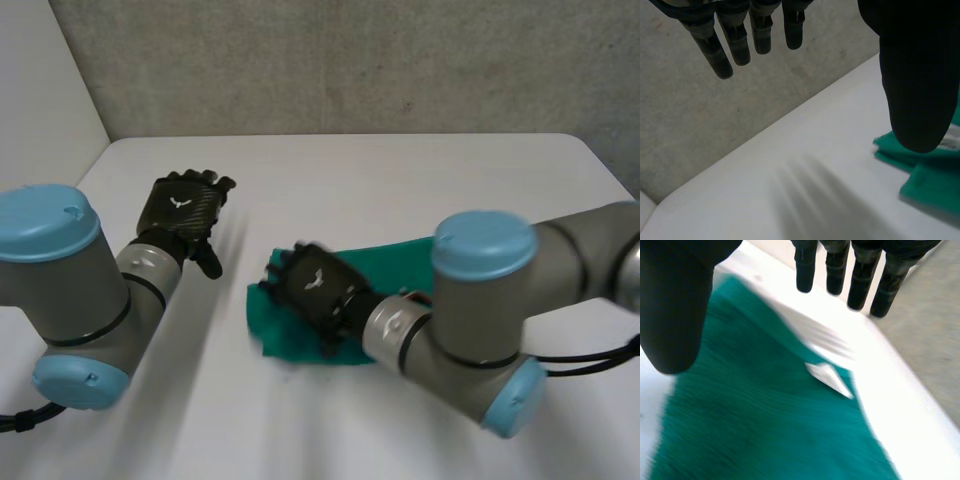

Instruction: Fold the towel.

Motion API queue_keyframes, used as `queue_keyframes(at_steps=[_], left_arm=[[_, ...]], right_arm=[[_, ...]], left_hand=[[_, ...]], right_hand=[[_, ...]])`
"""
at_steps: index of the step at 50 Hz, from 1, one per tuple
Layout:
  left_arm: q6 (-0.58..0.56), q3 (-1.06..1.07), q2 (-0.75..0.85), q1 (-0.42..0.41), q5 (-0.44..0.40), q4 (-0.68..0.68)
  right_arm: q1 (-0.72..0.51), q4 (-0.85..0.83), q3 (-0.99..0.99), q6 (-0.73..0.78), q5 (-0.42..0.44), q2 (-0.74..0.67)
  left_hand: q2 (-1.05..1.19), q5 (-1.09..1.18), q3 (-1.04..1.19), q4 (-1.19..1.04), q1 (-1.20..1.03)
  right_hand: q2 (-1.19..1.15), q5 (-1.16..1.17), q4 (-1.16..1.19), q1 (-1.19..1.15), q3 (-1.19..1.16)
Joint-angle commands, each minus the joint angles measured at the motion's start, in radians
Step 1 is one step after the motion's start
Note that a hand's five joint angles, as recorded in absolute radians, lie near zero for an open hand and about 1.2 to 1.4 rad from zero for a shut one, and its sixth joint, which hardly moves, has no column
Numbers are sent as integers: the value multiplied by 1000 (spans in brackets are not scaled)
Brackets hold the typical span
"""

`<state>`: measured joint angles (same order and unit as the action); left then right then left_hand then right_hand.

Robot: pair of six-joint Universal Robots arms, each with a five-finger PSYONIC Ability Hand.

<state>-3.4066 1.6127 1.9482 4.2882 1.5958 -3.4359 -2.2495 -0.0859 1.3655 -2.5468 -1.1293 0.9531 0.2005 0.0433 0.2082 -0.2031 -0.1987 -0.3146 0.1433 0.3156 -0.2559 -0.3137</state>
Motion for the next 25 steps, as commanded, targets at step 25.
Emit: queue_keyframes(at_steps=[25], left_arm=[[-11,-111,209,-225,136,49]], right_arm=[[488,-69,475,-87,-56,246]], left_hand=[[-2,-19,-9,4,0]], right_hand=[[-493,489,492,-551,-494]])
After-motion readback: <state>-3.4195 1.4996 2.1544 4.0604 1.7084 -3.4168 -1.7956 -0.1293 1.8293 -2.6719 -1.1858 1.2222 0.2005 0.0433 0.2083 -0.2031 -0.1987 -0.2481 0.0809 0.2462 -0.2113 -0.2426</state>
